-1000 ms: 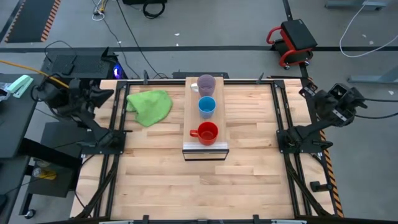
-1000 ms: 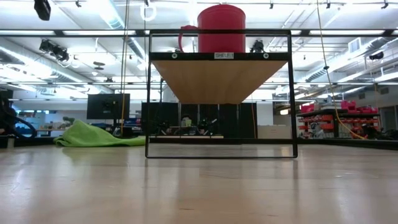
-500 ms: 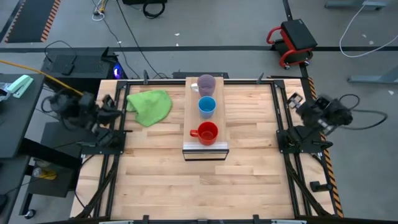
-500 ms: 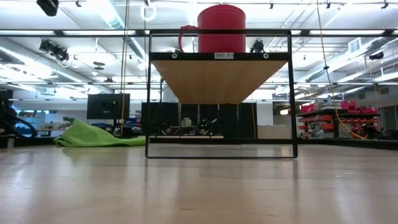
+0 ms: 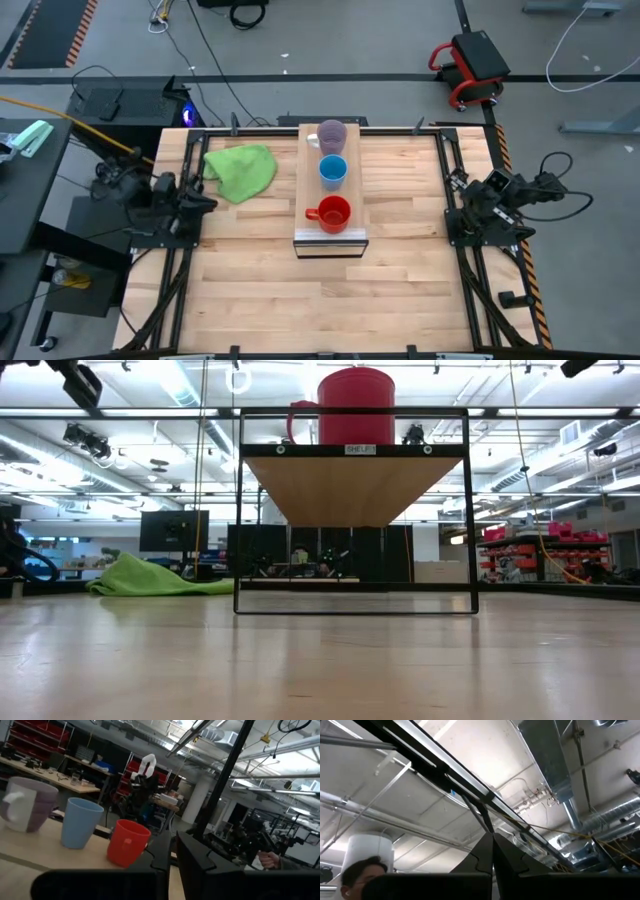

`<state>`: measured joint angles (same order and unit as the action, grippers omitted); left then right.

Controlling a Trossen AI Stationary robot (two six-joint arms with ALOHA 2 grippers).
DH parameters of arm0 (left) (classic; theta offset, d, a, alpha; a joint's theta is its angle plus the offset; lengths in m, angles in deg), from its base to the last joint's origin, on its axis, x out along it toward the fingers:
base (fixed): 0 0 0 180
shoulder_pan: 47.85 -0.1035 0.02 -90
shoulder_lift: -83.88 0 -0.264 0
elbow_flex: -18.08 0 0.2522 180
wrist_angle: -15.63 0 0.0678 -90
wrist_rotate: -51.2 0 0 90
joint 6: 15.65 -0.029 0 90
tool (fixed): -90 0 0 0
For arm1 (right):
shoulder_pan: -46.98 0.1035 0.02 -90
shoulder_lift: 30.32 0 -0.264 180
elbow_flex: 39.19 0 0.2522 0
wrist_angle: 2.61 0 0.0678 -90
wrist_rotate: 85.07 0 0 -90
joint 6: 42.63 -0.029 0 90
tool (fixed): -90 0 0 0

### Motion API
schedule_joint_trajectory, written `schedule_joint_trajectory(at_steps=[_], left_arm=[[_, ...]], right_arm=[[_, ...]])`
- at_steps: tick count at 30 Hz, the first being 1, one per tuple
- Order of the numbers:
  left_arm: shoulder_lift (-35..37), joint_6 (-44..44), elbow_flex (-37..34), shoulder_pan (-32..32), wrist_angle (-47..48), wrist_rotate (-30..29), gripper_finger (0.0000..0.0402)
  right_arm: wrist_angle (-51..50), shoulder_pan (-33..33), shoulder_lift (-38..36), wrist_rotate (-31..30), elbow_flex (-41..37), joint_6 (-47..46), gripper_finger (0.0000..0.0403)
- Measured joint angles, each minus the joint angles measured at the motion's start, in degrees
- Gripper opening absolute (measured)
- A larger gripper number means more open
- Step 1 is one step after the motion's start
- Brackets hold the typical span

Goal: Stack small to large cups/mugs on shelf
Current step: Return to Home Position

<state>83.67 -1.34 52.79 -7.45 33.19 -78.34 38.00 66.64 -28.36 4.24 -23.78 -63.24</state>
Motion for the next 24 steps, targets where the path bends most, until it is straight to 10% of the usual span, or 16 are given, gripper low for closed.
schedule_joint_trajectory(at_steps=[16, 24], left_arm=[[0.0, -1.43, -15.86, 0.0, -18.3, 0.1, 0.0039], [-0.04, -7.11, -20.37, 0.02, -28.26, 16.03, 0.0036]], right_arm=[[-9.45, 0.0, 0.02, -0.08, -0.23, -1.93, 0.0015], [-14.0, -0.04, 0.02, -0.09, -0.26, -1.75, 0.0015]])
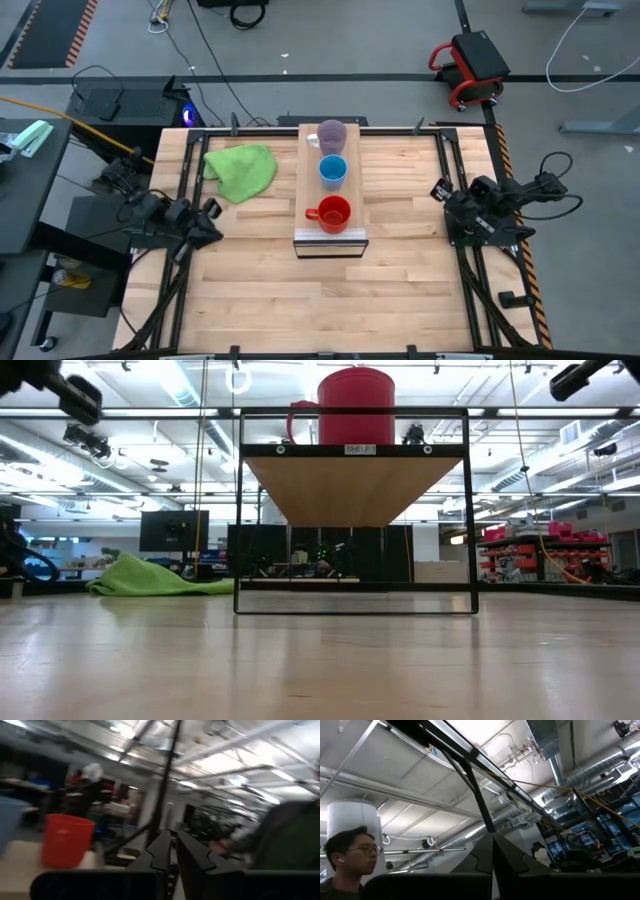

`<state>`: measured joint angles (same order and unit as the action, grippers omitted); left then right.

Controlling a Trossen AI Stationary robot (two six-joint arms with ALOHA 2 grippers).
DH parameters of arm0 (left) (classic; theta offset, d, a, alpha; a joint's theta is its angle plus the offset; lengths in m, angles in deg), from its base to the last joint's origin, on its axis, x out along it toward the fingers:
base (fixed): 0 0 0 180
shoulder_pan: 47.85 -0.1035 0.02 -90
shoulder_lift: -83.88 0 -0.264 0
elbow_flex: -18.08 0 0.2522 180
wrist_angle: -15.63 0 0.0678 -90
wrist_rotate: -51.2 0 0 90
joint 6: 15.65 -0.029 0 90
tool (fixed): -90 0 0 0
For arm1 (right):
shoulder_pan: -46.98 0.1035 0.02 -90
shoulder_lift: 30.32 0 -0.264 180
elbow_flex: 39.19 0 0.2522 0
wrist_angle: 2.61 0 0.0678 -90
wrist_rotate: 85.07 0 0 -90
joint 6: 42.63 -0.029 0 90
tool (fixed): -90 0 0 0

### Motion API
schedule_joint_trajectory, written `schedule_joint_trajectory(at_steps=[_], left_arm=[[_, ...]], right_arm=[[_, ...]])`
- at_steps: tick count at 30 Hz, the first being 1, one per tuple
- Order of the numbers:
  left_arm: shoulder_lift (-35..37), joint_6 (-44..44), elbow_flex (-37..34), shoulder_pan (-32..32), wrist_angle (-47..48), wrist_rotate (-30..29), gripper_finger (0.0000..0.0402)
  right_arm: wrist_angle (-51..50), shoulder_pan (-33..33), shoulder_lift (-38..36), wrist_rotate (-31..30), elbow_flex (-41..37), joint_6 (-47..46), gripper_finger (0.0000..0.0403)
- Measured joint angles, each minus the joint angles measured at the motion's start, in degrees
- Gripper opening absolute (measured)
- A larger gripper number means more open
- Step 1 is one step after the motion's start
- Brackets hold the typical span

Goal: Stack small to large cups/mugs on shelf
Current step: Return to Home Position

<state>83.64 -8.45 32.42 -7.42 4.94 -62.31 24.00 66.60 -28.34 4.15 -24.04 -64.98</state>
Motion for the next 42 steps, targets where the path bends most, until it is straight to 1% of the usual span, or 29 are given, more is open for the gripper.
schedule_joint_trajectory(at_steps=[2, 4, 8, 11, 17, 18, 26, 35, 42], left_arm=[[-0.03, -0.88, 0.0, 0.0, 0.07, 3.42, 0.0033], [-0.01, -1.68, 0.0, 0.0, 0.04, 5.21, 0.0031], [-0.01, -1.88, 0.0, 0.0, 2.79, 5.76, 0.0031], [-0.01, -1.85, 0.0, 0.0, 7.06, 5.76, 0.0035], [-0.06, -1.59, 0.0, 0.0, 19.95, 5.78, 0.004], [-0.13, -1.53, 0.03, -0.01, 20.95, 6.02, 0.004], [-0.88, -1.45, 0.07, 0.0, 21.01, 5.75, 0.003], [-0.86, -1.42, 0.07, 0.0, 21.05, 5.68, 0.004], [-0.86, -1.42, 0.07, 0.0, 21.12, 5.64, 0.0033]], right_arm=[[-0.51, 0.0, 0.0, -0.01, 0.0, 0.0, 0.0015], [-1.01, 0.0, 0.0, 0.0, 0.0, 0.13, 0.0015], [-3.16, 0.0, 0.0, -0.02, 0.0, 1.69, 0.0015], [-5.72, 0.0, 0.01, -0.01, 0.0, 1.85, 0.0015], [-10.74, 0.0, 0.02, 0.0, 0.0, 1.06, 0.0015], [-11.18, 0.0, 0.02, 0.0, 0.0, 0.97, 0.0015], [-11.66, 0.0, 0.04, 0.0, 0.0, 0.9, 0.0015], [-11.6, 0.0, 0.04, 0.0, 0.0, 0.9, 0.0015], [-11.62, 0.0, 0.04, 0.0, 0.0, 0.9, 0.0015]])
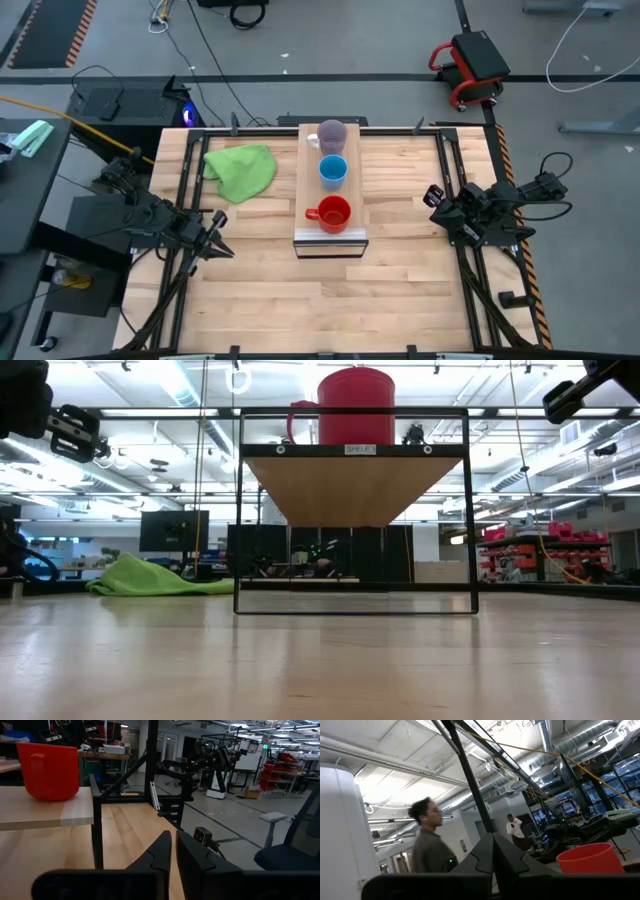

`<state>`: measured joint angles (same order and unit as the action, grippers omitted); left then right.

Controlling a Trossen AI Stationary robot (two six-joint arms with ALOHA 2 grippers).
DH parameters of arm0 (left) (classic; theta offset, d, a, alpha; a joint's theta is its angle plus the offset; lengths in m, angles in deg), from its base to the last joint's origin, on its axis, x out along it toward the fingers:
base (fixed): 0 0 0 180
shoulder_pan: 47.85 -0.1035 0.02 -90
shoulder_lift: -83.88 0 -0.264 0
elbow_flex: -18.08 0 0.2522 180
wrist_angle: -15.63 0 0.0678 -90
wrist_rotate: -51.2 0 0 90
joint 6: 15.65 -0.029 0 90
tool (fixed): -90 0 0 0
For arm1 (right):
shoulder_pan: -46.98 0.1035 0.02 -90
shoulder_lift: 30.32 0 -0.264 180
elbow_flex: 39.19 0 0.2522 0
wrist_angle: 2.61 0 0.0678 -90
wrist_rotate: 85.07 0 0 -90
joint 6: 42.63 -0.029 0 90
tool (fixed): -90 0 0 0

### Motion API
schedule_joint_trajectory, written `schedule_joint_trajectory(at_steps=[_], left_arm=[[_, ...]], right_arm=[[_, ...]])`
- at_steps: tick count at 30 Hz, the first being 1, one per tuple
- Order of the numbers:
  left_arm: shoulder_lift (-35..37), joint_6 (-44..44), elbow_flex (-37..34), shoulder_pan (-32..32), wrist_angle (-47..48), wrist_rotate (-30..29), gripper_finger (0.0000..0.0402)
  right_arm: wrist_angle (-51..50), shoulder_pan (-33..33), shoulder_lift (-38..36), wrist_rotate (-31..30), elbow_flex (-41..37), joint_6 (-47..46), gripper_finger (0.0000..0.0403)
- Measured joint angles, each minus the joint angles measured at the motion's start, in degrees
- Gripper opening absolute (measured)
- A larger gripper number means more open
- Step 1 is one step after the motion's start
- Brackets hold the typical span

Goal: Stack small to large cups/mugs on shelf
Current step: Return to Home Position

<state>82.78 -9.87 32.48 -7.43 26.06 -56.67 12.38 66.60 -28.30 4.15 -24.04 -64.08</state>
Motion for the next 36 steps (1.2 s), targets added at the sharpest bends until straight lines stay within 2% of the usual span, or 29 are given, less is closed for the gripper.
schedule_joint_trajectory(at_steps=[17, 27, 36], left_arm=[[0.0, 0.02, 0.0, -0.02, 0.06, -0.04, 0.0039], [0.0, 0.02, 0.0, -0.01, 0.09, -0.05, 0.0028], [0.0, 0.02, 0.0, 0.0, 0.09, -0.07, 0.004]], right_arm=[[0.0, 0.0, 0.0, 0.0, 0.02, -0.01, 0.0015], [0.01, 0.0, 0.0, 0.0, 0.04, -0.02, 0.0015], [0.0, 0.0, 0.0, 0.0, 0.04, -0.02, 0.0015]])
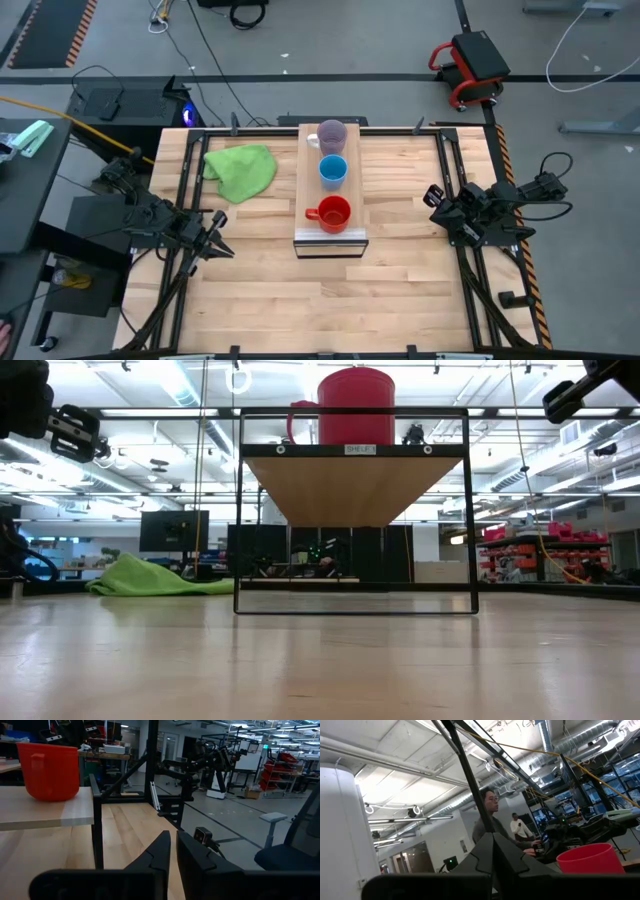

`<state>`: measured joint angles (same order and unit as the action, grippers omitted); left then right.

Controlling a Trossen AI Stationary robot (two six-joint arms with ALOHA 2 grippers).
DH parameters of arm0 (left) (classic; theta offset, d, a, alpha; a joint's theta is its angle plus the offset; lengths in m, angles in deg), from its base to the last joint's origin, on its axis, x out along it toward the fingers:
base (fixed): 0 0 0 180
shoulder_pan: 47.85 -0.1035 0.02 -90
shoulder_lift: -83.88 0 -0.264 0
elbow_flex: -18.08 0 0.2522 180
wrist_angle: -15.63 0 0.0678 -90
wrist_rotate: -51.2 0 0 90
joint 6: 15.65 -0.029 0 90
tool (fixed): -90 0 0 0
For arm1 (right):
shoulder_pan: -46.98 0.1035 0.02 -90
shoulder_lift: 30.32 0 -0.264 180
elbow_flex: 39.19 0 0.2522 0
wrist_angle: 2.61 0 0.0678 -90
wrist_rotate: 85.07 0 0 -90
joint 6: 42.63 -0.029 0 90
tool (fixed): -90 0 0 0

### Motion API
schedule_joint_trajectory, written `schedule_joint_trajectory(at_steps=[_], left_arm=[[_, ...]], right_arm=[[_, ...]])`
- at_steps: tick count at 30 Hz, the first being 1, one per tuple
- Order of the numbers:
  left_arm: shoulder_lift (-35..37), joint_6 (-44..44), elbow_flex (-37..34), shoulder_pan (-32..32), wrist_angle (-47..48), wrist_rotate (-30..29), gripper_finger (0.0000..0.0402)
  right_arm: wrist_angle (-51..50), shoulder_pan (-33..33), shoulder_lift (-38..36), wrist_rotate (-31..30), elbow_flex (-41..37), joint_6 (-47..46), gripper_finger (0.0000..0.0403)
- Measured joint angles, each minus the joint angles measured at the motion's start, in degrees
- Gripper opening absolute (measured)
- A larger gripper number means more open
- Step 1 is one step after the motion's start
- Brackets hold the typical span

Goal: Stack small to large cups/mugs on shelf
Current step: Return to Home Position

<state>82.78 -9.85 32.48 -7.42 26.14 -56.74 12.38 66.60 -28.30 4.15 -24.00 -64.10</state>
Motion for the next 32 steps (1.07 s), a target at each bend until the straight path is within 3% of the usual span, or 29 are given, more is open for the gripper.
schedule_joint_trajectory(at_steps=[32], left_arm=[[0.0, 0.0, 0.0, -0.01, 0.02, 0.0, 0.003]], right_arm=[[0.0, 0.0, 0.0, 0.0, 0.01, 0.0, 0.0015]])
